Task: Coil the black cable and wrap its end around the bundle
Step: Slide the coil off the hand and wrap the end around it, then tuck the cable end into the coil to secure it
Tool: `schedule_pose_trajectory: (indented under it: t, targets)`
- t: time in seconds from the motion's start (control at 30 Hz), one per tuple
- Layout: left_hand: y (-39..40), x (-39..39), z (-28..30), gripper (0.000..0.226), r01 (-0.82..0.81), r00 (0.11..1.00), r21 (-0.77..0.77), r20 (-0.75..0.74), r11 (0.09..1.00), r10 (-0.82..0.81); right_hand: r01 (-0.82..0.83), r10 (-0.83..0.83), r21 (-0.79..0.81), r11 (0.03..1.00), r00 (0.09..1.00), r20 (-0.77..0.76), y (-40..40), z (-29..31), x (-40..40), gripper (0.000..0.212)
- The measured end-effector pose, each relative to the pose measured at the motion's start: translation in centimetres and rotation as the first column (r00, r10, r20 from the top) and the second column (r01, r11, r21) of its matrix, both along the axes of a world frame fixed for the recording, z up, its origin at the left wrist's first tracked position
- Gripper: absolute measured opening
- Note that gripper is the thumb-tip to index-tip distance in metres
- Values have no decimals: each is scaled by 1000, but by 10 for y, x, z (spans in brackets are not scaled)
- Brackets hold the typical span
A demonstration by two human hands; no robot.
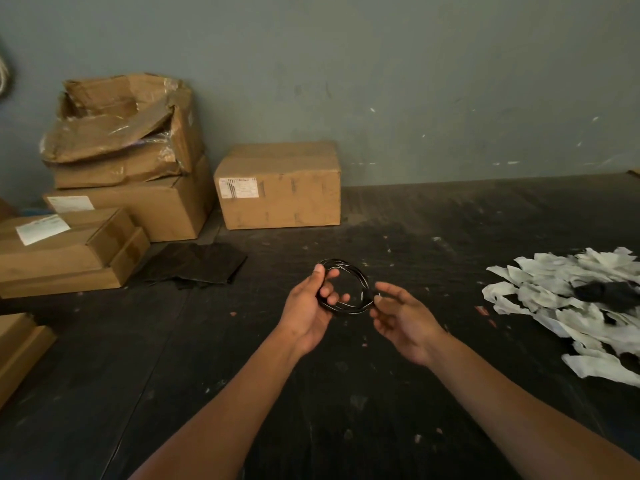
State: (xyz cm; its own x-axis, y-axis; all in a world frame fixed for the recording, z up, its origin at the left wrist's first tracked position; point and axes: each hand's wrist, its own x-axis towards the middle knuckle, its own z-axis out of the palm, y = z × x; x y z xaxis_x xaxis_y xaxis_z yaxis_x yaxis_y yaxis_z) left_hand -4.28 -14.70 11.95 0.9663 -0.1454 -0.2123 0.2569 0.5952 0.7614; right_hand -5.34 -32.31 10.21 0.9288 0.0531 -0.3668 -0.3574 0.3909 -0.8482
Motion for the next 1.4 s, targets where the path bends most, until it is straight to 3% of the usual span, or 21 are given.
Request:
schedule_pose_trajectory:
  t: [0.2, 0.4, 0.57, 0.63, 0.73, 0.83, 0.9, 1.07, 1.3, 1.4]
  targets:
    - [2, -4, 1, 28, 92, 995, 51, -46, 994, -90, -178, 187, -223, 958, 982, 20, -14, -5, -3, 30]
    - [-10, -5, -4, 29, 183, 982, 368, -25, 912, -188, -315, 345, -454, 833, 938, -18, -31, -20, -9, 20]
    - [-16, -8, -9, 27, 313, 948, 225, -134, 923, -289, -376, 390, -511, 773, 917, -85, -53, -26, -16, 22]
    - [-18, -10, -13, 28, 374, 927, 270, -139, 887, -348, -391, 390, -553, 735, 912, -127, -68, -30, -20, 23]
    - [-21, -11, -20, 32, 462, 886, 419, -178, 781, -428, -348, 333, -751, 560, 925, -181, -98, -44, -28, 16]
    - [-23, -12, -26, 28, 532, 844, 470, -230, 704, -484, -352, 262, -912, 208, 919, -295, -133, -69, -37, 22]
    - [-25, -14, -30, 25, 559, 827, 459, -242, 691, -508, -408, 178, -911, 63, 903, -392, -150, -85, -48, 31]
    - [-29, -21, -36, 11, 538, 829, 551, -209, 637, -519, -533, 58, -841, 96, 846, -529, -158, -108, -74, 53]
    - [-28, -21, -43, 25, 458, 869, 664, -196, 591, -454, -519, 90, -853, 60, 854, -513, -145, -107, -69, 32]
    - [-24, -19, -45, 30, 407, 872, 739, -140, 537, -468, -414, 181, -890, 189, 906, -383, -127, -91, -54, 24]
